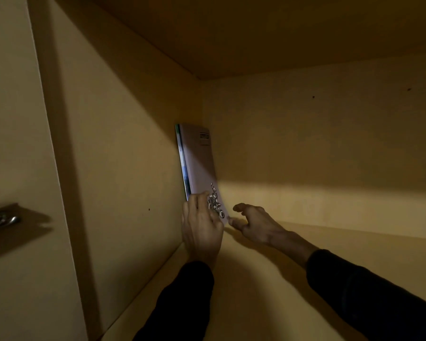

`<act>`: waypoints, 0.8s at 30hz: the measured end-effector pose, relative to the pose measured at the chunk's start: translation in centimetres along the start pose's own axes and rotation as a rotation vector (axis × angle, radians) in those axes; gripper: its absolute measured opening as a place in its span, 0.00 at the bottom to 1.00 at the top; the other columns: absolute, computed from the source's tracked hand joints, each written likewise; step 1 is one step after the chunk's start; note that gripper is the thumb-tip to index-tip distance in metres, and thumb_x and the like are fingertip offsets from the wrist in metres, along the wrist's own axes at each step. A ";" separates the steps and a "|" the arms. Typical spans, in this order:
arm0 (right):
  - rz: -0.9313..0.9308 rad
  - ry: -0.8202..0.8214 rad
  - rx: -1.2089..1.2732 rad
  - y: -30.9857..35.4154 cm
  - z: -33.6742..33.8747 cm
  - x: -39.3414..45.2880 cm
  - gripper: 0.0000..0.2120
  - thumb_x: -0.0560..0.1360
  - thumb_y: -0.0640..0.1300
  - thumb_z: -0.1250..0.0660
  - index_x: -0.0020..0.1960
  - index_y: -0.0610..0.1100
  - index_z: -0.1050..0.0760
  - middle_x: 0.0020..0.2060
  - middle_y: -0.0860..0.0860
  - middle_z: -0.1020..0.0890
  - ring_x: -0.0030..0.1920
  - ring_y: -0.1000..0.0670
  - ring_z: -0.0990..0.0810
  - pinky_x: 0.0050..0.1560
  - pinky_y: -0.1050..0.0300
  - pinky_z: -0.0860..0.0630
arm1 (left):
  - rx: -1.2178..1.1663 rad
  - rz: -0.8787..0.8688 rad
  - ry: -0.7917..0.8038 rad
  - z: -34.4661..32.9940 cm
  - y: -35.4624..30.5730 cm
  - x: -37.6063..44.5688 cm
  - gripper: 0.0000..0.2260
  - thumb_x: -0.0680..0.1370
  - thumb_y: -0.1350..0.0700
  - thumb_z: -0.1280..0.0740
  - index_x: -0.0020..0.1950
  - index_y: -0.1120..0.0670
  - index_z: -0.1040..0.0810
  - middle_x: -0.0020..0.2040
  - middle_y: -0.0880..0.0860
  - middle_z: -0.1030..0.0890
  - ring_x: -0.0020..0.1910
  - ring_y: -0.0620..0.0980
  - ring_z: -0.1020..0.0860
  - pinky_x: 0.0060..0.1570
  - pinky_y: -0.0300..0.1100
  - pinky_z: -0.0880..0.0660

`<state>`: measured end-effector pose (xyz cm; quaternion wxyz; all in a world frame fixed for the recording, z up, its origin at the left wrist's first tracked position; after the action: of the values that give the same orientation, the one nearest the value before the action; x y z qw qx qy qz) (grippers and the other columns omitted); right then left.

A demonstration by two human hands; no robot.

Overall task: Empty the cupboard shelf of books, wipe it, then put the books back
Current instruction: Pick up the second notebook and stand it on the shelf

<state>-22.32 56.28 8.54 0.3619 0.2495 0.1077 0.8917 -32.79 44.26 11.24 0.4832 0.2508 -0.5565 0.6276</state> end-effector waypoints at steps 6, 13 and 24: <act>0.002 0.018 -0.049 0.0 -0.2 -1.6 0.24 0.81 0.53 0.40 0.73 0.42 0.34 0.71 0.45 0.28 0.71 0.45 0.31 0.68 0.53 0.32 | 0.023 -0.016 0.119 -0.9 -1.4 -1.6 0.17 0.72 0.64 0.38 0.60 0.58 0.24 0.54 0.55 0.22 0.53 0.56 0.26 0.50 0.48 0.26; -0.016 0.026 -0.044 -0.9 1.2 -4.0 0.25 0.81 0.54 0.41 0.74 0.43 0.35 0.71 0.45 0.29 0.71 0.45 0.31 0.68 0.52 0.32 | 0.015 -0.062 0.202 -0.8 -3.5 -3.5 0.16 0.73 0.65 0.38 0.60 0.58 0.24 0.56 0.55 0.21 0.56 0.54 0.25 0.46 0.45 0.28; -0.020 0.022 -0.042 -2.6 3.6 -7.9 0.25 0.81 0.54 0.41 0.74 0.43 0.35 0.70 0.45 0.28 0.69 0.45 0.29 0.67 0.51 0.30 | 0.089 -0.147 0.287 -0.3 -6.4 -5.8 0.15 0.72 0.65 0.35 0.59 0.60 0.23 0.53 0.57 0.20 0.54 0.57 0.24 0.47 0.46 0.26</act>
<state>-14.00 52.65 7.73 0.3747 0.2308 0.0956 0.8928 -24.68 42.08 9.11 0.5909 0.2197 -0.4337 0.6438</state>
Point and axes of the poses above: each hand's wrist, its own x-axis towards the middle knuckle, its own z-axis out of the back of the hand, y = z × x, the point moved 10 cm from there along x, towards the middle knuckle
